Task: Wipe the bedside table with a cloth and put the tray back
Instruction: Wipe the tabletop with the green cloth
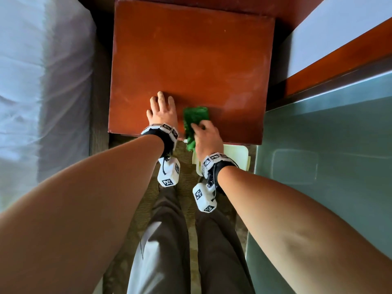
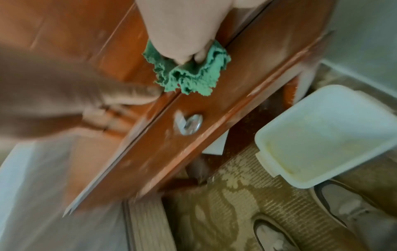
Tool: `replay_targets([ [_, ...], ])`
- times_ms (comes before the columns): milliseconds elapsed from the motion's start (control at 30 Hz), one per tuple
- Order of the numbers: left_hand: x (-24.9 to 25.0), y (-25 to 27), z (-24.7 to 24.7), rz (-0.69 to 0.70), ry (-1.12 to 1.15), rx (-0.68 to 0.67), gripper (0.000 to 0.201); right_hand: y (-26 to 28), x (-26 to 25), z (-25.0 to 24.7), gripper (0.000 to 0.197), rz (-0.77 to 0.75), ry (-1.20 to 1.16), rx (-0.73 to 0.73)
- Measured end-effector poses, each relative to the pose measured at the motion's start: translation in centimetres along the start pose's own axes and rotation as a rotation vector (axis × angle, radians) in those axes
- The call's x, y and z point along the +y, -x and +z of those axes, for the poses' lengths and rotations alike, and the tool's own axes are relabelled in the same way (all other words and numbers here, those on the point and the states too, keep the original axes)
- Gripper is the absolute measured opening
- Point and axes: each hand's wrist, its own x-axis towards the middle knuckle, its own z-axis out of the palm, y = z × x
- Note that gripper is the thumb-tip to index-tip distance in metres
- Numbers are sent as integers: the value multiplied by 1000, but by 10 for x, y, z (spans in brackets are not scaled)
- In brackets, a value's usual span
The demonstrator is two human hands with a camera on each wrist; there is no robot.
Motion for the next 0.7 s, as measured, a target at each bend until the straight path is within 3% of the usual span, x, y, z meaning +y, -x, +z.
replay_targets([
  [33,5,0,-1,-29,24,7,113,0,13,-5,44,77,-17,50],
  [133,17,1,-2,-84,28,-26,132,-2,64,-26,43,311,-51,248],
  [267,18,2,-1,-91,40,-7,134,-20,100,-64,49,407,61,324],
  [367,18,0,0,-90,25,-1,135,-40,74,-63,53,286,141,253],
  [567,23,1,-2,-116,29,9,138,-43,20,-29,49,-149,86,77],
  [700,28,-1,-5,-140,27,-17,141,-46,47,-41,53,-111,74,131],
])
